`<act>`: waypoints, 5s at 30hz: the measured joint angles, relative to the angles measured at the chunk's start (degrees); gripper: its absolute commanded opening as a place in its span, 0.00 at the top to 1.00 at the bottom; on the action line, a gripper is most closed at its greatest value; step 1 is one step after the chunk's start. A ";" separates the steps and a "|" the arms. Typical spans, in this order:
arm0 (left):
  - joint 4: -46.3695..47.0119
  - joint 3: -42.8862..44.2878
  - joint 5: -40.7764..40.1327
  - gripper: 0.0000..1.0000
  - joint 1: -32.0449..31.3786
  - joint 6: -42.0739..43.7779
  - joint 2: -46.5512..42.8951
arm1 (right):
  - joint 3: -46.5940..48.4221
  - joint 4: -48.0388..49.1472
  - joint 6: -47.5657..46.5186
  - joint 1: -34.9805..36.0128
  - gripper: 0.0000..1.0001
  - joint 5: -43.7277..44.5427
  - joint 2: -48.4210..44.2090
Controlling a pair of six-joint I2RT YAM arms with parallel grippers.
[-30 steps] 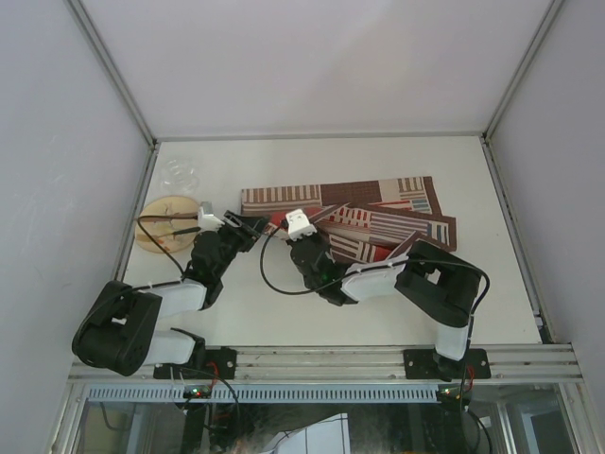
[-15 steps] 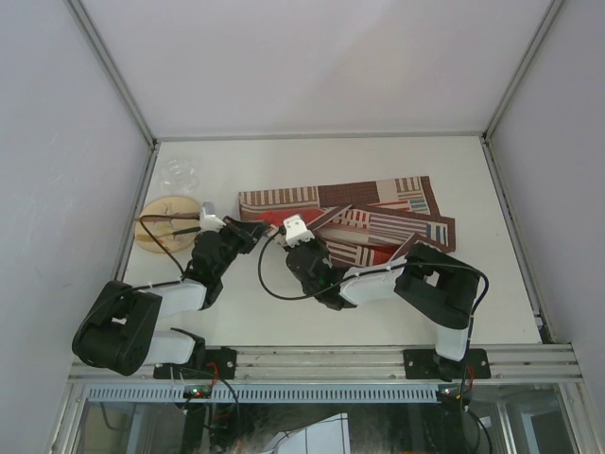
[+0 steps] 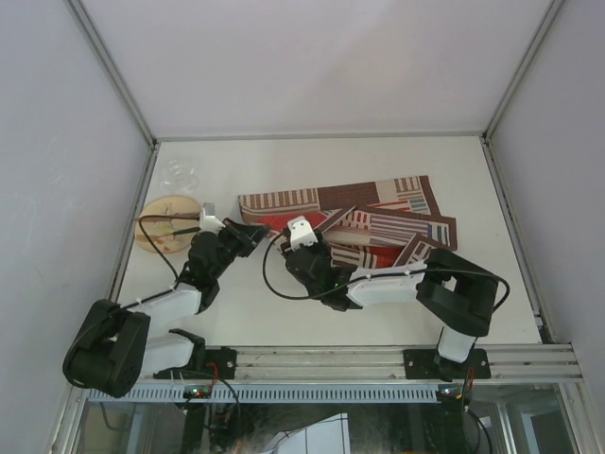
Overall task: Set the dinner table for one person
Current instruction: Flatten out the napkin at the center of the board.
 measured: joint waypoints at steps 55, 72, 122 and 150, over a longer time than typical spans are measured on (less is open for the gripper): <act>-67.91 4.87 14.91 0.46 -0.09 16.33 -37.59 | -2.78 -26.58 14.95 -5.57 0.42 -1.60 -31.36; -83.84 15.87 15.96 0.45 -0.28 17.97 -44.22 | -2.78 -26.93 15.91 -8.52 0.43 -4.24 -31.32; -56.48 26.97 -0.68 0.56 -0.37 25.99 -7.39 | -14.36 -0.59 47.54 -33.86 0.52 -25.81 -13.05; -58.47 29.88 0.00 0.56 -0.31 28.09 -1.25 | -12.98 1.14 46.90 -34.88 0.80 -27.89 -7.91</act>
